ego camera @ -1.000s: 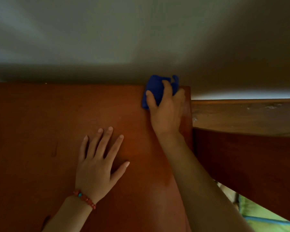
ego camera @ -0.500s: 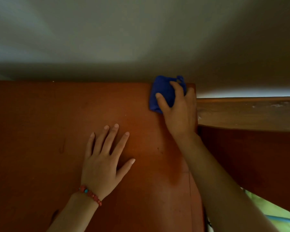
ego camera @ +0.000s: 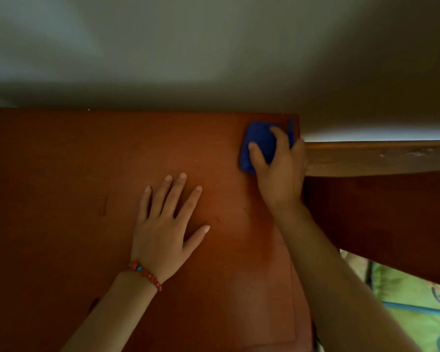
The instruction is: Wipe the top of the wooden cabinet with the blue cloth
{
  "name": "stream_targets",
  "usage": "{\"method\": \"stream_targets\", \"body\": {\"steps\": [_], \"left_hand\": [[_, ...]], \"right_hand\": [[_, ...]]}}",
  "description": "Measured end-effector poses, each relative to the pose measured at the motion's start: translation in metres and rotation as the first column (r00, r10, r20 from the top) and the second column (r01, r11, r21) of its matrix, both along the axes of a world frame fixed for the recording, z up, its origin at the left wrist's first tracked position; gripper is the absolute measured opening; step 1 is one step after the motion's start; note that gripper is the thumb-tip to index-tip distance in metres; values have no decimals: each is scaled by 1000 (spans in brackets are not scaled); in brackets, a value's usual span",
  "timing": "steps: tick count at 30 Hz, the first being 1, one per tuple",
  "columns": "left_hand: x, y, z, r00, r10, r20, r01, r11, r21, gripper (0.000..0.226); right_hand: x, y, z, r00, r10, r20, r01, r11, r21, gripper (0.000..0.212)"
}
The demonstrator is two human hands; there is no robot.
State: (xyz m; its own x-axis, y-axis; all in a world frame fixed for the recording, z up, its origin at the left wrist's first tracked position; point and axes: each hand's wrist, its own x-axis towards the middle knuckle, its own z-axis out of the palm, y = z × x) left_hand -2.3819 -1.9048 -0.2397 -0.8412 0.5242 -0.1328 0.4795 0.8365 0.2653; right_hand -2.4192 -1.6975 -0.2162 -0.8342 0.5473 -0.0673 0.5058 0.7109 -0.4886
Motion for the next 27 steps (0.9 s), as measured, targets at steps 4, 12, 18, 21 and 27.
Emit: {"method": "stream_targets", "body": {"steps": [4,12,18,21,27], "left_hand": [[1,0,-3,1000,-9,-10,9,1000,-14,64],[27,-5,6,1000,16,-16,-16,999,28,63],[70,-27,3,1000,-16,11,16,1000,-17,62],[73,-32,2,1000,-31,1,31,999,-16,62],[73,-34,0,999,-42,-13,41,999,-8,61]], "right_hand": [[12,2,-2,997,67,-34,-69,997,-34,52],[89,-21,7,994,67,85,-66,998,-6,53],[51,-9,6,997,66,42,-64,998,-26,53],[116,-28,4,992,121,28,-120,992,-32,54],[140,-39,1,991,132,38,-134,989,62,56]]}}
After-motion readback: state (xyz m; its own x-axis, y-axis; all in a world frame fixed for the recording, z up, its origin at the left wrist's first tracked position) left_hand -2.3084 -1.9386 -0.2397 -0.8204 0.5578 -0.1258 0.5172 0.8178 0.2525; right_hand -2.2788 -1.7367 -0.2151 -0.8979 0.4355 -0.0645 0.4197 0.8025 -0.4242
